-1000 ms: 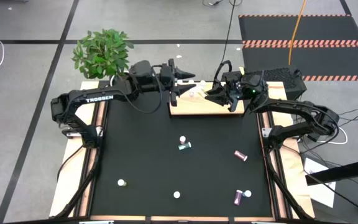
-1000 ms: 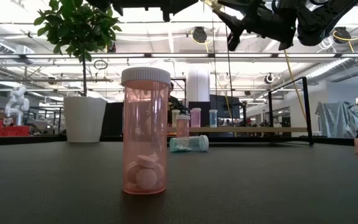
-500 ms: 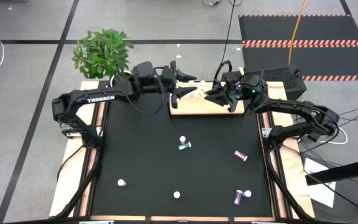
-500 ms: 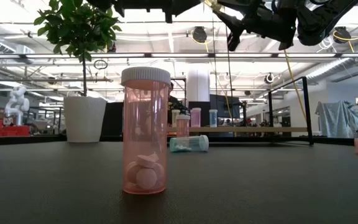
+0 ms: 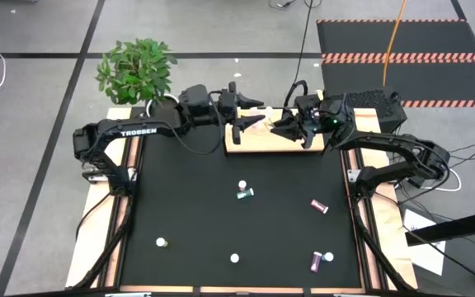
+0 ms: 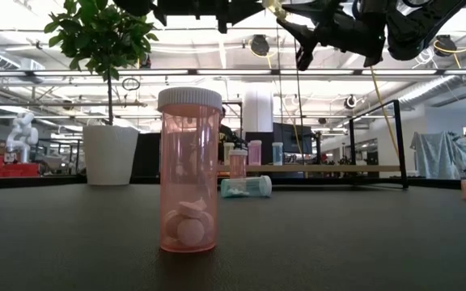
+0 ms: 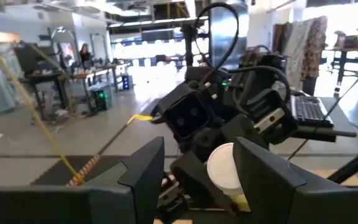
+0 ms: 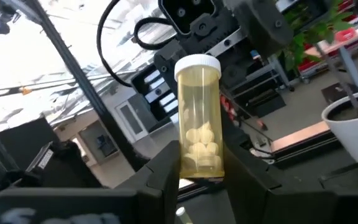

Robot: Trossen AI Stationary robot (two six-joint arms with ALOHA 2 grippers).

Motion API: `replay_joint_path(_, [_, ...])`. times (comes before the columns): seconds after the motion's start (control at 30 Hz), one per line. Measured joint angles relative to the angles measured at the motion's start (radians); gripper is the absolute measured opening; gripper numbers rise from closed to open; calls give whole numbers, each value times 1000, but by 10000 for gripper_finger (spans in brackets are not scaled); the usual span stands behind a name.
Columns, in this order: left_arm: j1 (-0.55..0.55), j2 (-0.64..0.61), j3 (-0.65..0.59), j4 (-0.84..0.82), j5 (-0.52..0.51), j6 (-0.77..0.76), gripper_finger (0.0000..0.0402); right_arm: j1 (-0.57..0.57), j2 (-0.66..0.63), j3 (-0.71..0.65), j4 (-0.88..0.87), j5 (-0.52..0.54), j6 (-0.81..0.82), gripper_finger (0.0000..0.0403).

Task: Pick and place medicine bottles onto shelf by color
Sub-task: Put the right yellow pill bottle aligned with the other yellow pill bottle on the shelf

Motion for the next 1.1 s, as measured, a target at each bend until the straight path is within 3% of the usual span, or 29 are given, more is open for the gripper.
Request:
replay_joint_path(0.2, [55,-64,-3,-26,48,-137,195,-3,-2,5,22,29,-4,100])
replay_joint_path(0.37, [56,-61,-3,-15,99,-201,195,-2,-2,5,35,12,-119,100])
replay_joint_path(0.87, [-53,48,-3,121,41,-178,194,-1,-2,3,-32,-23,-273,100])
replay_joint_path(1.1, [-51,55,-3,100,57,-197,155,-1,-1,3,-43,-25,-268,100])
